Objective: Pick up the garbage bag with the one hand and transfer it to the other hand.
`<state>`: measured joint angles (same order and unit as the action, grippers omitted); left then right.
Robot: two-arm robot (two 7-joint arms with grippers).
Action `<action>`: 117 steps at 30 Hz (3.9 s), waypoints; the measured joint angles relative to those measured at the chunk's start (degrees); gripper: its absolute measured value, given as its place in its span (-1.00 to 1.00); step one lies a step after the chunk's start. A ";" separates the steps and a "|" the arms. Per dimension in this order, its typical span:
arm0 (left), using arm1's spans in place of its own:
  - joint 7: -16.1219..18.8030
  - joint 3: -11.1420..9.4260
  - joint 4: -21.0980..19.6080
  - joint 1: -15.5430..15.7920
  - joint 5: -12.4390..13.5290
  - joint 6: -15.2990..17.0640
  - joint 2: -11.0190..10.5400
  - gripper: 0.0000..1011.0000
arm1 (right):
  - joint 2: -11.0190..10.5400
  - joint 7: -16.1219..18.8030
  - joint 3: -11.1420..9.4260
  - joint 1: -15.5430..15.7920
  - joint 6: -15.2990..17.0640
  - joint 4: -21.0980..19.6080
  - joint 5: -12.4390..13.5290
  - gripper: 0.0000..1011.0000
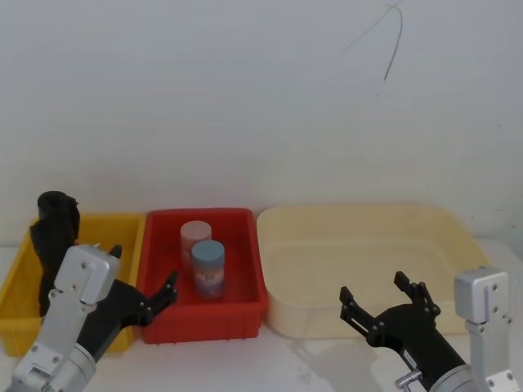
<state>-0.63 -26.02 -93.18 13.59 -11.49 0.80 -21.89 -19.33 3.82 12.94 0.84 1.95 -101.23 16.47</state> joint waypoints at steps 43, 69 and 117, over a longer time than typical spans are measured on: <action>0.12 7.64 -17.06 -4.58 -5.07 19.17 -3.79 0.98 | 1.74 3.19 4.14 -6.97 13.31 -6.20 1.42 0.99; -2.39 22.32 -17.26 -17.73 -10.49 13.65 -6.40 0.98 | 9.65 2.07 12.94 -17.05 17.06 4.37 -4.46 0.99; -9.21 13.59 9.30 6.22 -4.83 12.71 0.04 0.98 | 19.03 4.88 17.12 -33.03 20.18 28.53 -9.58 0.99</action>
<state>-9.84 -12.43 -83.88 19.80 -16.32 13.51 -21.86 -0.31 8.71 30.06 -32.19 22.13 -72.70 6.88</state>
